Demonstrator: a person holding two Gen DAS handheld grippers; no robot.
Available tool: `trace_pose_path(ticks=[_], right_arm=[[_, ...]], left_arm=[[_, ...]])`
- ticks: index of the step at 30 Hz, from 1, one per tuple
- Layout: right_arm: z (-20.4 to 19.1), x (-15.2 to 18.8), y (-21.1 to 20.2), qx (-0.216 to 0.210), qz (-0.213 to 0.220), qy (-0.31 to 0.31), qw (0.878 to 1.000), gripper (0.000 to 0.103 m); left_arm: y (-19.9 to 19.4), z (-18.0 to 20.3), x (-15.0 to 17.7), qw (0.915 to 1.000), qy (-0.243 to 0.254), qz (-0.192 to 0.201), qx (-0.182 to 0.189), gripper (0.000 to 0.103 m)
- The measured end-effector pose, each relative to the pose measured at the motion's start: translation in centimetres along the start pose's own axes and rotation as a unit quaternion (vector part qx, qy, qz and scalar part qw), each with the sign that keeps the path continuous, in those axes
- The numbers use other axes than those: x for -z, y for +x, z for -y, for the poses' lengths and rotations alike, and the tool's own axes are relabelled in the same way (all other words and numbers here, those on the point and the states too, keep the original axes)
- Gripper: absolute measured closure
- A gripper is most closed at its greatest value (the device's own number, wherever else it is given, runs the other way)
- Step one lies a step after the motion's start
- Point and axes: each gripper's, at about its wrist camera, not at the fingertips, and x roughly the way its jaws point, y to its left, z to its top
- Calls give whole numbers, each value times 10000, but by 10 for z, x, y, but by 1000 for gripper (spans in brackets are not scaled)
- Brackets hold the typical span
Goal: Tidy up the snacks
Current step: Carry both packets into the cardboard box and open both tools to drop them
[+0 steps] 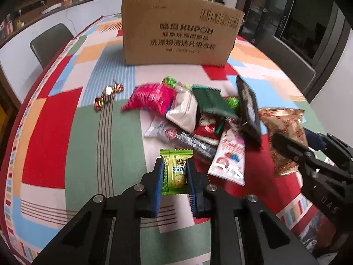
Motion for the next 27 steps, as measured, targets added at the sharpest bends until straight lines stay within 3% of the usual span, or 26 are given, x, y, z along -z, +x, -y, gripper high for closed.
trace_pose_path(ticks=[14, 20, 27], right_arm=[[0, -56, -2, -356, 418, -191, 9983, 60], [5, -92, -5, -313, 800, -198, 9961, 60], [11, -140, -12, -333, 1272, -96, 9913, 60]], left_arm=[[-38, 3, -69, 9931, 373, 1100, -141, 82], [-49, -1, -103, 9857, 541, 1573, -262, 82], [-58, -7, -149, 9811, 499, 1870, -94, 82]])
